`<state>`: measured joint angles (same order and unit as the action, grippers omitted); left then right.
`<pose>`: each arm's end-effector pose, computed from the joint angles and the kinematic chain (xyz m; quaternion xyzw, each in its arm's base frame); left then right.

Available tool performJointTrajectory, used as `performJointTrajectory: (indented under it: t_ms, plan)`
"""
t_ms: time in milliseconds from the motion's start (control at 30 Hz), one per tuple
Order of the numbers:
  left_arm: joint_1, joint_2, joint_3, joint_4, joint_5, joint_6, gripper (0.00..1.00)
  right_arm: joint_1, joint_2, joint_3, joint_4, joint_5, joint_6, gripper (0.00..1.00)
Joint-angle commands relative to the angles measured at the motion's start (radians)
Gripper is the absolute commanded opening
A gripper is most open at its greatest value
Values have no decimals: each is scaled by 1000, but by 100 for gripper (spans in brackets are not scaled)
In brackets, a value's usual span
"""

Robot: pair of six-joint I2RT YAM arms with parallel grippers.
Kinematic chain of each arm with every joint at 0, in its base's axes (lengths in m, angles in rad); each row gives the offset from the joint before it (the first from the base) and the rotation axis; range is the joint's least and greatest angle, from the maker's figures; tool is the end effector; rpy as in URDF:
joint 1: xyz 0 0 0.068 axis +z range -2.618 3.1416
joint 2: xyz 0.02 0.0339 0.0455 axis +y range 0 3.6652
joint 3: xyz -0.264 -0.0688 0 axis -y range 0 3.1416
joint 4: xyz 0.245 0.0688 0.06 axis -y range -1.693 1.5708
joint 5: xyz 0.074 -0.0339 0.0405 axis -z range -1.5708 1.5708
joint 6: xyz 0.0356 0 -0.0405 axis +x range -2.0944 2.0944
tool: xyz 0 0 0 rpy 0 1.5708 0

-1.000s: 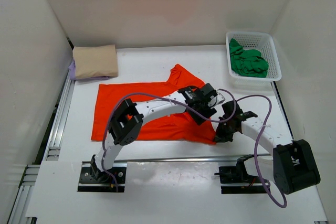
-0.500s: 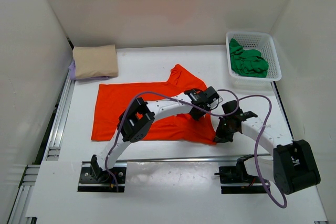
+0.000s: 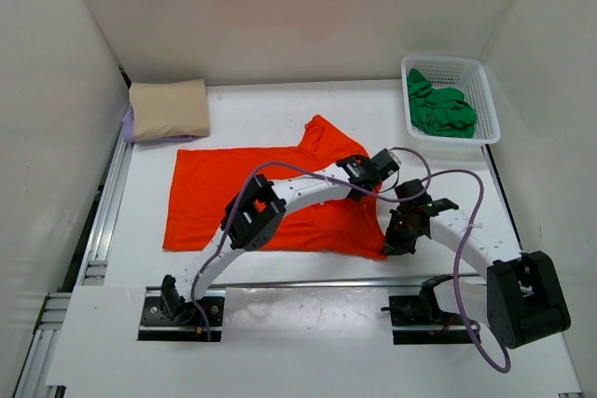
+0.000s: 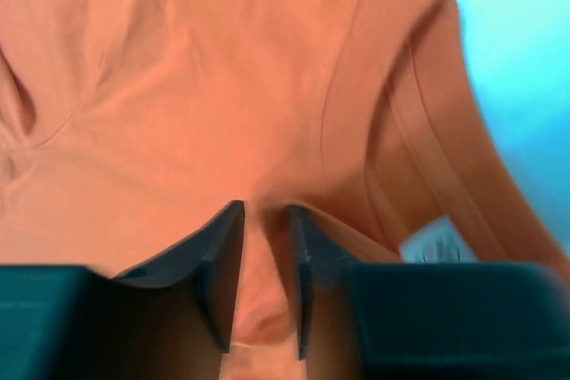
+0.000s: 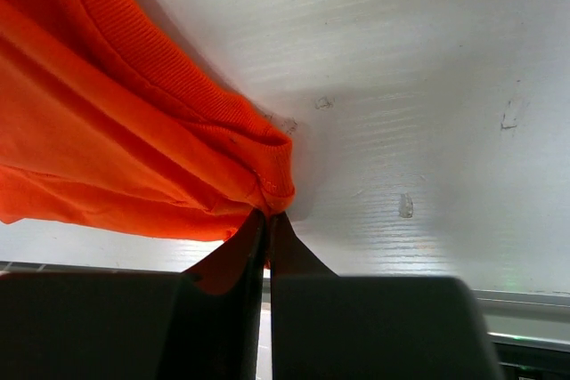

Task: Fold and stack the t-shirts

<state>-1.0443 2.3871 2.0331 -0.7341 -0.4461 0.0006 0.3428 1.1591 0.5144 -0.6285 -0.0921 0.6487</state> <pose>0.2707 -0.4351 0.1717 0.4267 0.8470 0.0700 0.3091 0.1669 0.0630 0.1515 0.1438 0.9774 0.1105 0.1086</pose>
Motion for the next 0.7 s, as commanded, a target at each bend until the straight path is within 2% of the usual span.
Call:
performJointTrajectory:
  t_ms: [0, 67, 167, 333, 500, 533, 600, 633, 667]
  plan:
    - [7, 15, 74, 29, -106, -1, 40, 4, 7, 10, -86, 49, -27, 0]
    - [18, 15, 105, 29, -127, -1, 57, 4, 7, 10, -86, 49, -27, 0]
    - [40, 6, 116, 38, -170, -1, 73, 4, 7, 19, -86, 49, -27, 0]
    - [108, -126, 66, 38, -188, -1, 80, 4, 16, 29, -86, 49, -27, 0]
    - [158, -284, -158, 38, -187, -1, 83, -5, 16, 50, -86, 58, -27, 5]
    - [170, -361, -207, 29, -187, -1, 84, -5, 16, 50, -86, 58, -27, 5]
    - [225, -461, -370, -2, -172, -1, 85, -5, 16, 59, -86, 58, -27, 9]
    - [251, -568, -422, -26, -120, -1, 88, -5, 16, 59, -86, 58, -27, 14]
    - [323, -622, -518, -54, -86, -1, 93, -5, 16, 59, -86, 58, -27, 30]
